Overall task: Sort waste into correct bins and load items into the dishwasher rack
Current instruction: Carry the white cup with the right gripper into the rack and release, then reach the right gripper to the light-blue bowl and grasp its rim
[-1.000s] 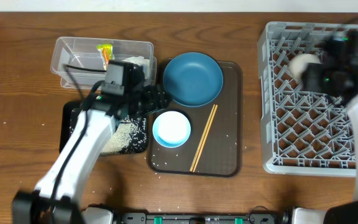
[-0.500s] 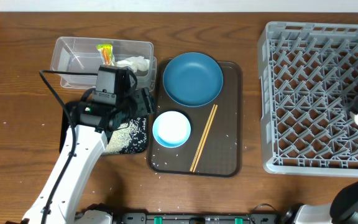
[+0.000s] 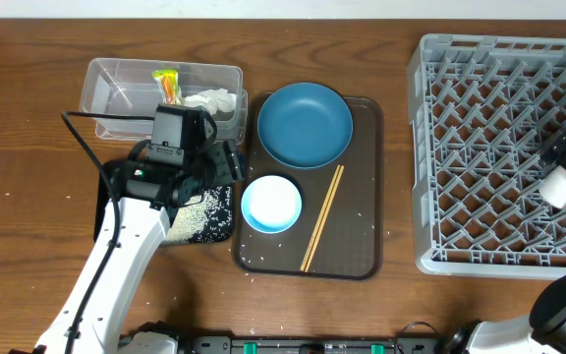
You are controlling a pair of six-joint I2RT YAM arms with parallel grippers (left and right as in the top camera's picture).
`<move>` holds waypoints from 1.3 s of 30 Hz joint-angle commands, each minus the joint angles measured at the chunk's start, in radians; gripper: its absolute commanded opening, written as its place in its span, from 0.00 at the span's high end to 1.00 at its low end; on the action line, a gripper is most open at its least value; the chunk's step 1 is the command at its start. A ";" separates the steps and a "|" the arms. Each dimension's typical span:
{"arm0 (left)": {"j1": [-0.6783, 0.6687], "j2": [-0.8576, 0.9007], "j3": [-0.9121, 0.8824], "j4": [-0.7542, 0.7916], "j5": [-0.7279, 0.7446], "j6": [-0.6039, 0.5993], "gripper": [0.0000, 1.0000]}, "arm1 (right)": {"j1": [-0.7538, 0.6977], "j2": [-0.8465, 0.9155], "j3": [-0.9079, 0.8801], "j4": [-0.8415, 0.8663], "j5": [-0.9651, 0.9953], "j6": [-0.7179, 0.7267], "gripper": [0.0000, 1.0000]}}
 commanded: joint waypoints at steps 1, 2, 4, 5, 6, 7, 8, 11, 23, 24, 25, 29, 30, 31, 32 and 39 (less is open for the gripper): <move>0.004 -0.003 0.007 -0.014 -0.012 0.014 0.25 | -0.001 -0.031 0.067 0.005 -0.118 -0.028 0.04; 0.001 -0.003 0.007 -0.017 -0.012 0.014 0.25 | 0.003 -0.041 0.075 0.007 -0.150 -0.042 0.06; -0.010 -0.003 0.007 -0.017 -0.012 0.022 0.25 | 0.021 -0.064 0.079 0.018 -0.229 -0.050 0.09; -0.021 -0.003 0.007 -0.016 -0.013 0.034 0.25 | 0.036 -0.072 0.079 0.024 -0.277 -0.072 0.11; -0.031 -0.003 0.007 -0.016 -0.013 0.048 0.25 | 0.056 -0.078 0.079 0.027 -0.315 -0.092 0.11; -0.043 -0.003 0.007 -0.016 -0.013 0.060 0.25 | 0.081 -0.080 0.079 0.026 -0.345 -0.108 0.12; -0.058 -0.002 0.007 -0.017 -0.013 0.067 0.25 | 0.120 -0.084 0.079 0.024 -0.369 -0.132 0.12; -0.096 -0.001 0.007 -0.017 -0.016 0.077 0.25 | 0.225 -0.083 0.077 0.023 -0.372 -0.176 0.13; -0.097 0.017 0.007 -0.201 -0.319 -0.077 0.21 | 0.733 -0.029 0.048 0.055 -0.304 -0.232 0.15; -0.082 0.017 0.007 -0.215 -0.321 -0.094 0.20 | 0.775 -0.013 0.047 0.064 -0.303 -0.232 0.16; -0.069 0.017 0.007 -0.223 -0.320 -0.108 0.20 | 0.809 0.003 0.046 0.073 -0.303 -0.232 0.16; -0.007 0.017 0.007 -0.246 -0.319 -0.145 0.18 | 0.938 0.086 0.046 0.103 -0.288 -0.212 0.20; 0.006 0.017 0.007 -0.248 -0.319 -0.145 0.18 | 0.967 0.111 0.046 0.106 -0.273 -0.197 0.21; 0.019 0.017 0.007 -0.249 -0.319 -0.145 0.17 | 0.989 0.133 0.046 0.108 -0.259 -0.184 0.22; 0.028 0.017 0.007 -0.249 -0.319 -0.145 0.17 | 1.014 0.159 0.046 0.114 -0.245 -0.165 0.24; 0.059 0.017 0.007 -0.248 -0.320 -0.145 0.17 | 1.138 0.320 0.046 0.133 -0.244 -0.065 0.43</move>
